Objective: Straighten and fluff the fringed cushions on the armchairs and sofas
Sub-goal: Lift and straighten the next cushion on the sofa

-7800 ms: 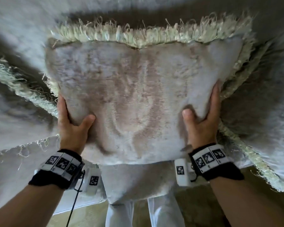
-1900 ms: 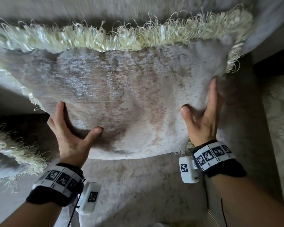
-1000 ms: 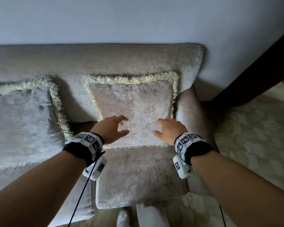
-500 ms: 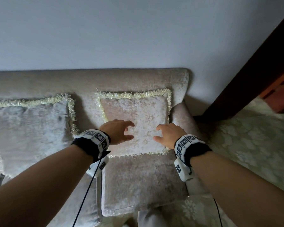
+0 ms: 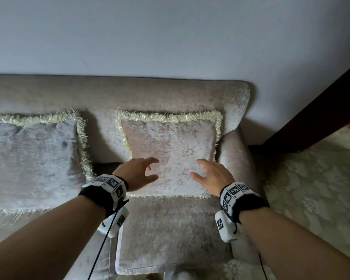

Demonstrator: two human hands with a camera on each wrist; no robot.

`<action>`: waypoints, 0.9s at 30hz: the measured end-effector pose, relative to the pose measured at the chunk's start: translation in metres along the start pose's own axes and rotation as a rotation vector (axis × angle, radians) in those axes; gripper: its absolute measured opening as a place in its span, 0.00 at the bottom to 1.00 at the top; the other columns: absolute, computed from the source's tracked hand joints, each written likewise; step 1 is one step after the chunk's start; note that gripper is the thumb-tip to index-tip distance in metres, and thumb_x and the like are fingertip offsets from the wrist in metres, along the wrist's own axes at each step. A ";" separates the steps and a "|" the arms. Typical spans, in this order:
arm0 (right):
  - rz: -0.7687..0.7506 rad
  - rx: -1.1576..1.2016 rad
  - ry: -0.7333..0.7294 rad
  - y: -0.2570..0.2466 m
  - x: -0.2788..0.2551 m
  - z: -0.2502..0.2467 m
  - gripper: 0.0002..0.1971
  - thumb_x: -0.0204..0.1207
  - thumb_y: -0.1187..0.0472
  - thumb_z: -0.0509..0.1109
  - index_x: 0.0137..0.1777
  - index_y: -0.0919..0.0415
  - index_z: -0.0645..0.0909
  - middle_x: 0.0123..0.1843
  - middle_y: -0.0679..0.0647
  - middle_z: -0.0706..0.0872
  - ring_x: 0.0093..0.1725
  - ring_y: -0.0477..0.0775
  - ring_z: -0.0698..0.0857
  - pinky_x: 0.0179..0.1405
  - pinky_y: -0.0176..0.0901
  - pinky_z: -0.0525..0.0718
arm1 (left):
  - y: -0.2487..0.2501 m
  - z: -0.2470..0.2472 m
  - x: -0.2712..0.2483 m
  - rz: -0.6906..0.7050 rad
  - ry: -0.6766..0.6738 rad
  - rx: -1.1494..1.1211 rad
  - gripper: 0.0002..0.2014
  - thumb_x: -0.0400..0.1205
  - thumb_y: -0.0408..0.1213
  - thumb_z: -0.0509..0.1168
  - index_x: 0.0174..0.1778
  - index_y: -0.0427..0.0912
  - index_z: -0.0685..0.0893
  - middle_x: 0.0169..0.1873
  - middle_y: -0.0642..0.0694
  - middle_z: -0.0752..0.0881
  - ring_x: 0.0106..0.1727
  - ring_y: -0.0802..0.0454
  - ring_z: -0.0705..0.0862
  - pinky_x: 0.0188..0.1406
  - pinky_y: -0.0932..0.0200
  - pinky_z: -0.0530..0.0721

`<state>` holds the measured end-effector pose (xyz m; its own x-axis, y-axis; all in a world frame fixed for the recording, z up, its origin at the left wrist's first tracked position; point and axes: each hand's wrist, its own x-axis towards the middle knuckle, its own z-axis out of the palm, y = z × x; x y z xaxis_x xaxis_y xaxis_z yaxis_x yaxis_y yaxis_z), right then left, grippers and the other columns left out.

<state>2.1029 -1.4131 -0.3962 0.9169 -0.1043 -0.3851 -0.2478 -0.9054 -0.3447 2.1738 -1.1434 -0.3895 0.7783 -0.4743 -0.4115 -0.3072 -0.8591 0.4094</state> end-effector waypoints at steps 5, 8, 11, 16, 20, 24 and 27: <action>-0.009 0.126 0.042 0.048 0.068 0.031 0.38 0.75 0.26 0.60 0.83 0.38 0.61 0.73 0.52 0.77 0.74 0.54 0.75 0.70 0.51 0.78 | -0.028 0.038 0.058 -0.126 0.119 -0.207 0.30 0.82 0.58 0.68 0.80 0.66 0.69 0.62 0.56 0.85 0.57 0.58 0.85 0.64 0.49 0.84; 0.002 0.194 0.084 0.073 0.104 0.053 0.39 0.76 0.29 0.63 0.86 0.37 0.58 0.77 0.53 0.71 0.78 0.54 0.68 0.75 0.47 0.71 | -0.043 0.068 0.090 -0.193 0.261 -0.343 0.29 0.81 0.54 0.70 0.79 0.64 0.72 0.61 0.54 0.83 0.59 0.56 0.85 0.65 0.47 0.83; -0.016 0.274 0.115 0.092 0.129 0.082 0.42 0.72 0.24 0.60 0.85 0.30 0.52 0.79 0.52 0.64 0.79 0.55 0.64 0.77 0.51 0.70 | -0.053 0.100 0.109 -0.205 0.262 -0.445 0.28 0.81 0.54 0.71 0.78 0.65 0.74 0.63 0.52 0.84 0.59 0.56 0.86 0.65 0.44 0.84; 0.003 0.418 0.192 0.114 0.165 0.127 0.44 0.67 0.22 0.62 0.81 0.18 0.45 0.83 0.46 0.53 0.84 0.54 0.55 0.81 0.64 0.69 | -0.076 0.134 0.141 -0.247 0.413 -0.532 0.32 0.75 0.61 0.67 0.77 0.71 0.70 0.67 0.50 0.78 0.63 0.55 0.83 0.64 0.45 0.85; -0.007 0.553 0.366 0.126 0.193 0.142 0.45 0.65 0.22 0.66 0.79 0.16 0.45 0.84 0.45 0.49 0.87 0.50 0.51 0.80 0.53 0.67 | -0.103 0.143 0.163 -0.284 0.633 -0.511 0.41 0.72 0.58 0.70 0.84 0.62 0.67 0.71 0.46 0.69 0.64 0.59 0.74 0.67 0.47 0.78; -0.070 0.568 0.496 0.136 0.225 0.158 0.48 0.65 0.19 0.64 0.83 0.22 0.46 0.86 0.58 0.48 0.88 0.54 0.51 0.84 0.56 0.64 | -0.130 0.165 0.181 -0.214 0.786 -0.439 0.49 0.70 0.68 0.73 0.86 0.62 0.61 0.77 0.45 0.58 0.79 0.42 0.64 0.75 0.34 0.75; -0.042 0.621 0.491 0.141 0.244 0.173 0.51 0.64 0.20 0.66 0.84 0.23 0.44 0.88 0.60 0.45 0.88 0.63 0.56 0.75 0.64 0.78 | -0.145 0.177 0.194 -0.258 0.752 -0.525 0.54 0.66 0.64 0.79 0.82 0.80 0.50 0.84 0.32 0.53 0.86 0.38 0.57 0.78 0.30 0.71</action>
<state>2.2378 -1.4953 -0.6868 0.9265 -0.3761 0.0106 -0.2068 -0.5326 -0.8207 2.2727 -1.1445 -0.6728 0.9923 0.1231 0.0168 0.0660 -0.6369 0.7681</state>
